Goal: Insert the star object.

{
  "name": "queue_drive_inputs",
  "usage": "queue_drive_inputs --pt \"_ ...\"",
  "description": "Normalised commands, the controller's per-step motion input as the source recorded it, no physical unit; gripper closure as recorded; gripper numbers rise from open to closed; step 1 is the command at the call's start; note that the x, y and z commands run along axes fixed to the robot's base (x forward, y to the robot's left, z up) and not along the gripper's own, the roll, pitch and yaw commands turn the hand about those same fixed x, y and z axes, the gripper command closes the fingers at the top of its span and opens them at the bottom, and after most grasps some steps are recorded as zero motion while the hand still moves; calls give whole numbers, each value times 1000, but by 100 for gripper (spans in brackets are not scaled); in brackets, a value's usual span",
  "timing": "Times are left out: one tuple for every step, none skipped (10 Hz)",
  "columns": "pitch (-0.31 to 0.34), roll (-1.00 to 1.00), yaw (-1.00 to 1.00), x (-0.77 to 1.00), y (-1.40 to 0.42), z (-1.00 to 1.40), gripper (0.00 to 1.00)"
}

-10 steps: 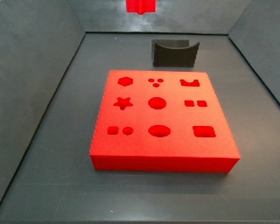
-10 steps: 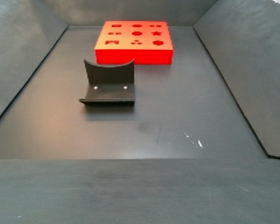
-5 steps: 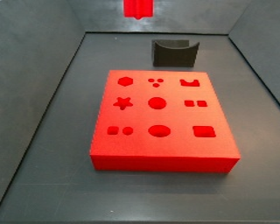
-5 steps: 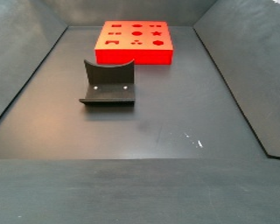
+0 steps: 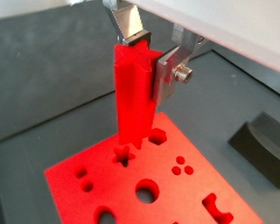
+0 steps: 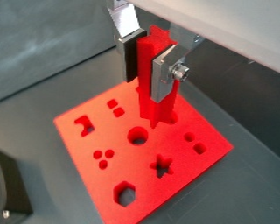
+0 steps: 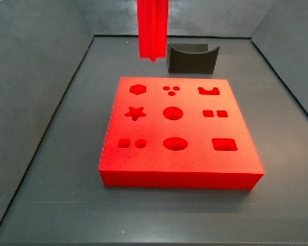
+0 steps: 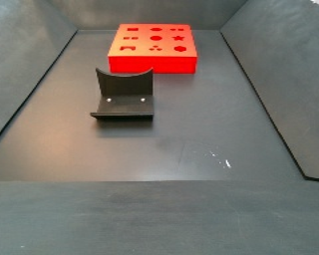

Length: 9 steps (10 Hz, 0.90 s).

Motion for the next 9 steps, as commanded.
queue_drive_inputs --pt "0 91 251 20 0 -654 100" --pt "-34 0 0 0 57 -654 100" --pt "-93 -4 -3 0 129 -809 100" --pt "-134 -77 -49 -57 151 -877 100" --pt "-151 -131 -74 -69 111 -777 100" --pt "-179 -209 -103 -137 46 -623 100" --pt "-149 -123 -46 -169 23 -500 100" --pt "-114 0 -34 -189 0 -254 100" --pt "-84 199 -83 -226 -20 -106 100"
